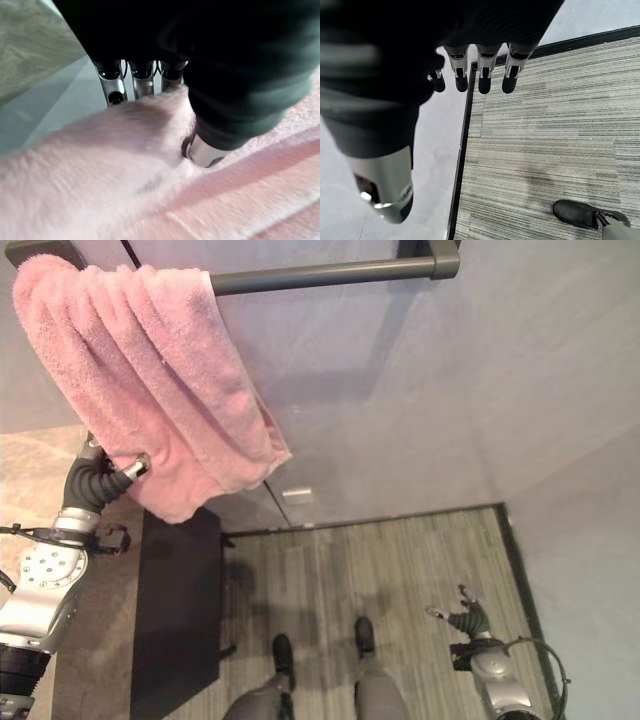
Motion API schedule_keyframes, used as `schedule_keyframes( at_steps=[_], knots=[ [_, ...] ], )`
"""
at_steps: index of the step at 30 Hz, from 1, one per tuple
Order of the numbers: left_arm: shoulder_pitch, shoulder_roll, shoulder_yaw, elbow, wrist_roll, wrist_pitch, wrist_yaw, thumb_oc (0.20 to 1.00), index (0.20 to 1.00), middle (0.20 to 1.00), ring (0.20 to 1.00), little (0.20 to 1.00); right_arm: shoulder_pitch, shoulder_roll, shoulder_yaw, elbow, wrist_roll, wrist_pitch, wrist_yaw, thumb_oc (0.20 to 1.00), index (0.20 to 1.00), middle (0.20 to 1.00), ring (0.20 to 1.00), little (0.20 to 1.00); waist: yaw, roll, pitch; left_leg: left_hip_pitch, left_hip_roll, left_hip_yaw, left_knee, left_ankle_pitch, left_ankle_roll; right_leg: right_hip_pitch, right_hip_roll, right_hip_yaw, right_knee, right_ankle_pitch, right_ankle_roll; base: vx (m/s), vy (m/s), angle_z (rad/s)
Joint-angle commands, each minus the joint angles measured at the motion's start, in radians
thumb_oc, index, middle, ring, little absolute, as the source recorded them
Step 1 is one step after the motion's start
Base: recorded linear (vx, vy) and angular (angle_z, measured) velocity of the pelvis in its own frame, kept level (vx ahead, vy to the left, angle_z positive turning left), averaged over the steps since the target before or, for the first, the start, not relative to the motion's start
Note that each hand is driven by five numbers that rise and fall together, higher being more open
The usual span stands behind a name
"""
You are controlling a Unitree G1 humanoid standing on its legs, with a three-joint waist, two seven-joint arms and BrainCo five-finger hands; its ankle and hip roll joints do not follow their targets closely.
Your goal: Put brush and paste in cup on sink, flatten towel.
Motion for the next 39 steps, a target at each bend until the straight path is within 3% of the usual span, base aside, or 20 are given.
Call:
schedule_keyframes(
  at_steps=[1, 5, 12, 19, 31, 39],
  knots=[
    [0.024, 0.040, 0.080, 0.008, 0.023, -0.042, 0.011, 0.213, 0.213, 0.213, 0.213, 0.213, 0.007, -0.035, -0.012, -0.069, -0.042, -0.027, -0.009, 1.000, 1.000, 1.000, 1.000, 1.000, -0.012, -0.036, -0.070, -0.013, 0.097, -0.041, 0.001, 0.041, -0.089, -0.038, -0.164, 0.017, -0.002, 0.067, 0.138, 0.00, 0.000, 0.00],
    [0.063, 0.044, 0.112, -0.005, 0.009, -0.050, -0.003, 0.200, 0.200, 0.200, 0.200, 0.200, -0.004, -0.055, -0.022, -0.163, -0.044, -0.049, -0.006, 1.000, 1.000, 1.000, 1.000, 1.000, -0.007, -0.035, -0.071, -0.009, 0.098, -0.043, 0.001, 0.039, -0.091, -0.032, -0.164, 0.014, -0.002, 0.061, 0.137, 0.00, 0.000, 0.00],
    [0.056, 0.032, 0.076, 0.001, 0.016, -0.043, -0.005, 0.200, 0.200, 0.200, 0.200, 0.200, -0.094, -0.079, 0.013, -0.315, 0.079, -0.074, 0.022, 1.000, 1.000, 1.000, 1.000, 1.000, 0.008, -0.038, -0.066, -0.010, 0.099, -0.051, 0.001, 0.041, -0.093, -0.028, -0.164, 0.006, -0.002, 0.059, 0.136, 0.00, 0.000, 0.00],
    [-0.033, 0.064, -0.023, -0.026, -0.041, -0.043, -0.005, 0.200, 0.200, 0.200, 0.200, 0.200, -0.384, -0.082, 0.209, -0.366, 0.243, -0.056, 0.030, 1.000, 1.000, 1.000, 1.000, 1.000, 0.049, -0.047, -0.050, -0.036, 0.098, -0.061, 0.001, 0.053, -0.095, -0.040, -0.166, -0.001, -0.002, 0.068, 0.130, -0.03, -0.003, 0.01],
    [-0.073, 0.109, -0.045, -0.057, -0.093, -0.040, 0.029, 0.200, 0.200, 0.200, 0.200, 0.200, -0.793, -0.092, 0.388, -0.363, 0.249, -0.001, -0.041, 1.000, 1.000, 1.000, 1.000, 1.000, 0.084, -0.057, -0.032, -0.077, 0.099, -0.076, 0.001, 0.069, -0.100, -0.069, -0.165, -0.009, -0.002, 0.081, 0.123, -0.01, 0.002, 0.07],
    [-0.071, 0.113, -0.041, -0.056, -0.093, -0.033, 0.031, 0.200, 0.200, 0.200, 0.200, 0.200, -0.891, -0.081, 0.409, -0.339, 0.253, 0.009, -0.054, 1.000, 1.000, 1.000, 1.000, 1.000, 0.092, -0.066, -0.026, -0.088, 0.100, -0.081, 0.001, 0.071, -0.101, -0.074, -0.160, -0.012, -0.002, 0.076, 0.120, 0.00, 0.000, 0.00]
  ],
)
